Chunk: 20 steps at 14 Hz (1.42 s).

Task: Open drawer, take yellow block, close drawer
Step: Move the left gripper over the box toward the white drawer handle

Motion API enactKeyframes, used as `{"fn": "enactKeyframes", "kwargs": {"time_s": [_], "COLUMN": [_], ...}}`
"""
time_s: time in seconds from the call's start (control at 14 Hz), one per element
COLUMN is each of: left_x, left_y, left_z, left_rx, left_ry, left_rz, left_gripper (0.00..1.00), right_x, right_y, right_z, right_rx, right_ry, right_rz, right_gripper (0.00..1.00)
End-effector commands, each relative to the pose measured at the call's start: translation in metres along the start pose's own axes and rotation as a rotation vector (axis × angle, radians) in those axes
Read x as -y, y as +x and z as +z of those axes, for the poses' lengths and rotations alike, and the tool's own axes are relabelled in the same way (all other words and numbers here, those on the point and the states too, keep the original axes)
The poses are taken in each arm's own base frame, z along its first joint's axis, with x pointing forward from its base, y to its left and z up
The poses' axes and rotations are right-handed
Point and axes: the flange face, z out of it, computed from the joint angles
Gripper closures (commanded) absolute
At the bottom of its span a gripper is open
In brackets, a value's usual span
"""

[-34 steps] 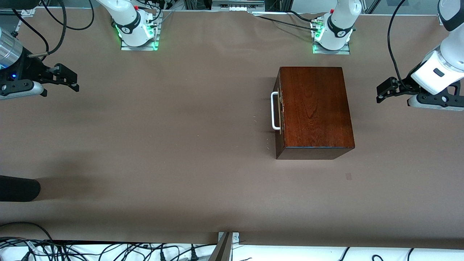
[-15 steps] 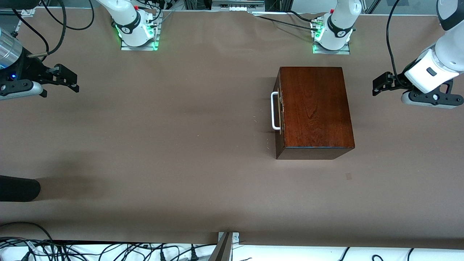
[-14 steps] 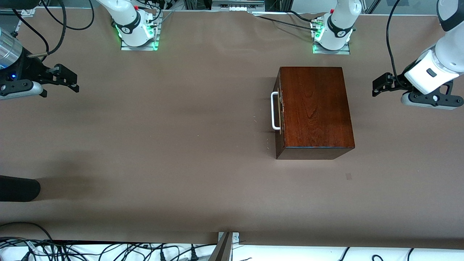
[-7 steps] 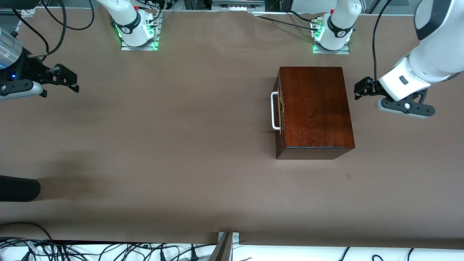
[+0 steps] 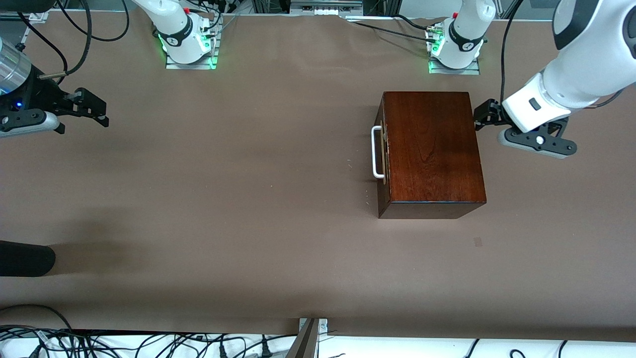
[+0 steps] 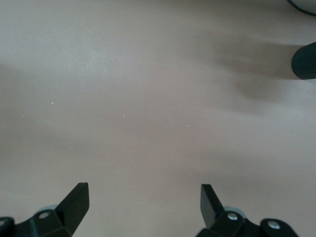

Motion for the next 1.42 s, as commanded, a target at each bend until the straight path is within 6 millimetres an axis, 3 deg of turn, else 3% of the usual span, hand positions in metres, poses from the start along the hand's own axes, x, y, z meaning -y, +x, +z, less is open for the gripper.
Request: {"fn": "enactKeyframes", "kwargs": {"time_s": [0.0, 0.5, 0.71, 0.85, 1.14, 1.35], "left_x": [-0.043, -0.205, -0.230, -0.260, -0.312, -0.306], "left_y": [0.002, 0.014, 0.035, 0.044, 0.038, 0.042], "left_z": [-0.005, 0.056, 0.089, 0.128, 0.194, 0.221], "left_rx": [-0.002, 0.009, -0.012, 0.005, -0.056, -0.036], "left_ry": [0.016, -0.006, -0.045, -0.061, 0.172, 0.216], "left_rz": [-0.033, -0.200, -0.184, -0.171, -0.135, -0.161], "left_gripper": [0.00, 0.00, 0.00, 0.00, 0.00, 0.00], "right_x": [0.000, 0.000, 0.001, 0.002, 0.003, -0.001], "right_y": [-0.008, -0.006, -0.005, -0.006, -0.005, -0.007], "right_z": [-0.004, -0.002, -0.001, 0.000, -0.001, -0.001], "right_rx": [-0.008, -0.011, -0.011, -0.008, -0.010, -0.006], "right_ry": [0.014, 0.015, 0.015, 0.015, 0.022, 0.023], "right_rz": [0.004, 0.007, 0.004, 0.004, 0.008, 0.011], "right_gripper": [0.00, 0.00, 0.00, 0.00, 0.00, 0.00]}}
